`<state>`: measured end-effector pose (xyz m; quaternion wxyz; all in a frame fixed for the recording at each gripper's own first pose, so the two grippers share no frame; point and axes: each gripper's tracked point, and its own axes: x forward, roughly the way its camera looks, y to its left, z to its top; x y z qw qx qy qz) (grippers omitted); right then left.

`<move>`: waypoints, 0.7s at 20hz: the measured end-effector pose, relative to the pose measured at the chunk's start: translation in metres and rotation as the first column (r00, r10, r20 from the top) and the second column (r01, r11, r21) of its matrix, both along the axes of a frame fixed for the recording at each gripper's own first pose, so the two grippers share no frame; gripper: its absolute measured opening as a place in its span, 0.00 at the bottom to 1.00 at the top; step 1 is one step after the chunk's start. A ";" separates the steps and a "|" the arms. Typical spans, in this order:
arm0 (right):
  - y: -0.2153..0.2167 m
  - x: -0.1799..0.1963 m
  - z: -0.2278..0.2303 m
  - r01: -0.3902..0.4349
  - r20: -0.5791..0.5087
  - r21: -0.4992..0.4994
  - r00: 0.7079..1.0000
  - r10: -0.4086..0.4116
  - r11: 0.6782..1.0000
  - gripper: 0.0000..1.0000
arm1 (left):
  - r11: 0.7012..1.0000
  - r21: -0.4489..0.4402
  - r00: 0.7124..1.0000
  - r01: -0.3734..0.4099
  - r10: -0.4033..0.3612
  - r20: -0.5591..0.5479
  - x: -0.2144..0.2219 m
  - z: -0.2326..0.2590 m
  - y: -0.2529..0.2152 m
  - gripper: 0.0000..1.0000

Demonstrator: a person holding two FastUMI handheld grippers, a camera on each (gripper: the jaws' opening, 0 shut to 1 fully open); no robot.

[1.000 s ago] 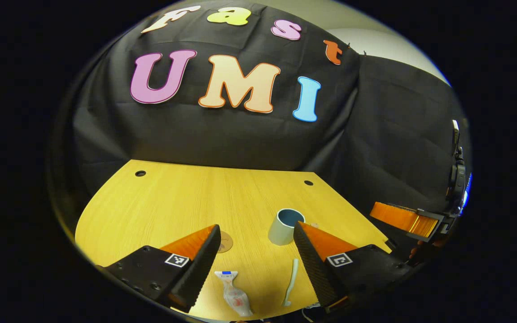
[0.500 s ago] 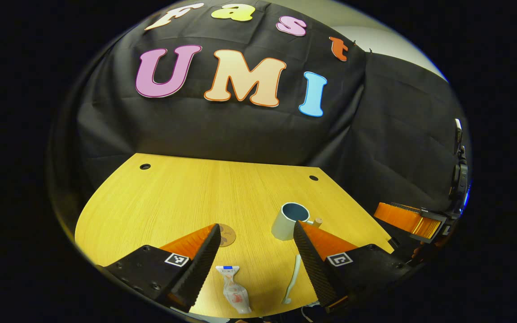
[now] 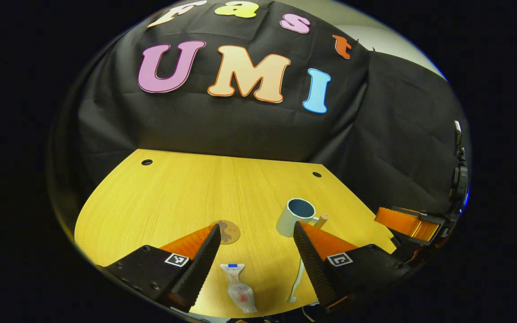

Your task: Put the toothbrush and toothpaste on the desktop into the cup, then pick up the cup and place it on the coaster on the desktop.

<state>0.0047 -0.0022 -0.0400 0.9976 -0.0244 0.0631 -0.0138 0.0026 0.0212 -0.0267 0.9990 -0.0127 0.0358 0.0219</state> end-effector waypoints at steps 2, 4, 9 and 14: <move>0.003 0.003 -0.012 0.001 -0.043 -0.001 0.999 -0.001 1.000 0.94 | 1.000 0.000 1.000 -0.003 0.003 -0.011 -0.002 -0.006 0.008 0.95; 0.006 0.002 -0.030 0.005 -0.104 -0.005 0.995 -0.005 1.000 0.94 | 1.000 -0.007 1.000 -0.014 0.014 -0.009 -0.003 -0.009 0.018 0.95; 0.012 0.005 -0.071 0.020 -0.257 -0.047 0.966 -0.031 0.999 0.98 | 0.995 -0.060 0.997 -0.077 0.076 -0.031 -0.015 -0.027 0.051 0.95; 0.027 0.018 -0.117 0.023 -0.427 -0.078 0.903 -0.055 0.997 0.99 | 0.981 -0.058 0.978 -0.186 0.179 -0.109 -0.032 -0.052 0.100 0.95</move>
